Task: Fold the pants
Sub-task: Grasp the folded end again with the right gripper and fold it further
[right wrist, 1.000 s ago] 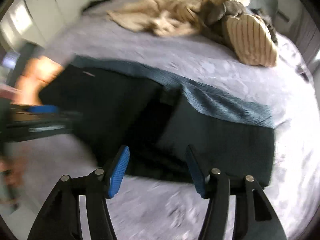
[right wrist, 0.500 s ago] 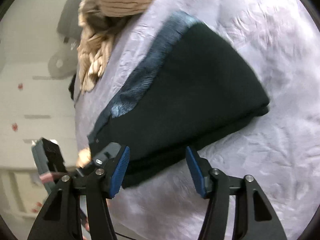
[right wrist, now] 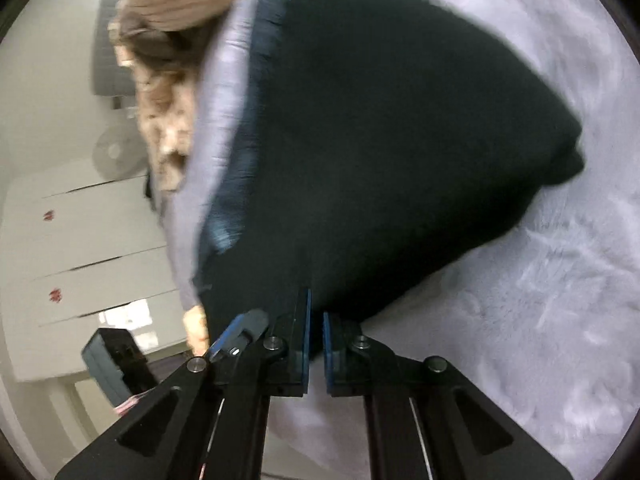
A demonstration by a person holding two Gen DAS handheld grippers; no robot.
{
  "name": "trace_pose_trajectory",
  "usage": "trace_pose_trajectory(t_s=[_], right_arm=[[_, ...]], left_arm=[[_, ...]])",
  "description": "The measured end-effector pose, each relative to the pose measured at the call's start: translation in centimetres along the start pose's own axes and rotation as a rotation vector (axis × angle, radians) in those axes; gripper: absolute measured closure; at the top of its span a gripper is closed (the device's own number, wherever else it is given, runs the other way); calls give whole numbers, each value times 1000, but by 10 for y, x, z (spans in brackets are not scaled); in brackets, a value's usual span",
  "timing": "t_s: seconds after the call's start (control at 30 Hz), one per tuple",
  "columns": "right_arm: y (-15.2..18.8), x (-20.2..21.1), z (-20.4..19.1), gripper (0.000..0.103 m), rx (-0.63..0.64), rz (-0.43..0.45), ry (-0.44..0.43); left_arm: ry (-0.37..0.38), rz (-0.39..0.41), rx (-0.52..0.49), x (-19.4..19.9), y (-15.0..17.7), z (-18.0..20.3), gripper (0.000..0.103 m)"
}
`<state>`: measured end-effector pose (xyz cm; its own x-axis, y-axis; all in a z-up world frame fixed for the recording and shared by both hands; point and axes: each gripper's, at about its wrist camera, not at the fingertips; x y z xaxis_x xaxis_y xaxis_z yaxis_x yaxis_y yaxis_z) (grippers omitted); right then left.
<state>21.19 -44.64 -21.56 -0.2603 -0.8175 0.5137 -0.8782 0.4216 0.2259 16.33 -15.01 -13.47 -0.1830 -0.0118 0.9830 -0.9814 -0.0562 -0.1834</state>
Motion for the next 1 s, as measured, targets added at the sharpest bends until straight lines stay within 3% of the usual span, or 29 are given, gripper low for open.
trace_pose_trajectory(t_s=[0.1, 0.17, 0.23, 0.33, 0.37, 0.47, 0.6, 0.67, 0.73, 0.8, 0.83, 0.9, 0.93, 0.97, 1.0], right_arm=[[1, -3, 1, 95, 8, -33, -18], [3, 3, -19, 75, 99, -132, -11], [3, 24, -51, 68, 256, -173, -18], [-24, 75, -86, 44, 432, -43, -4], [-39, 89, -89, 42, 457, 23, 30], [-79, 99, -78, 42, 431, 96, 98], [-120, 63, -40, 42, 313, -15, 97], [-123, 42, -16, 55, 200, -69, 67], [-119, 47, -16, 57, 173, -45, 42], [-109, 50, -31, 59, 209, -60, 7], [-106, 51, -36, 59, 235, -62, 26], [-103, 43, -45, 58, 306, -48, 157], [-103, 36, -45, 49, 353, -39, 265], [-102, 31, -42, 46, 382, -27, 327], [-100, 30, -43, 46, 384, -15, 336]], left_arm=[[-6, 20, -2, 8, -1, -1, 29], [-29, 55, -24, 21, -2, 0, 29], [-33, 93, -36, 35, -9, 1, 29], [-2, 143, -33, 52, -25, 10, 28], [12, 154, -37, 54, -33, 13, 23], [48, 183, -52, 51, -53, 36, 21], [81, 172, -87, 24, -77, 76, 21], [54, 156, -107, 9, -81, 87, 21], [2, 139, -112, -4, -79, 85, 21], [-2, 124, -113, -14, -74, 76, 21], [-2, 130, -127, -16, -71, 72, 21], [-36, 145, -188, -18, -65, 75, 21], [-65, 147, -207, -17, -63, 77, 21], [-112, 141, -211, -18, -61, 76, 21], [-118, 123, -195, -20, -59, 70, 21]])
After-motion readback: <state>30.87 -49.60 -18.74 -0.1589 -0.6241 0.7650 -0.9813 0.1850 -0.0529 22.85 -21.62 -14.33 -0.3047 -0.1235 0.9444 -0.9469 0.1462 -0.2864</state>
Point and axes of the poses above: each gripper's, at about its wrist camera, not at the fingertips, and x roughly against the way its jaws point, z to its right, y to its underside, and after that the axes turned 11 degrees about -y, right-handed
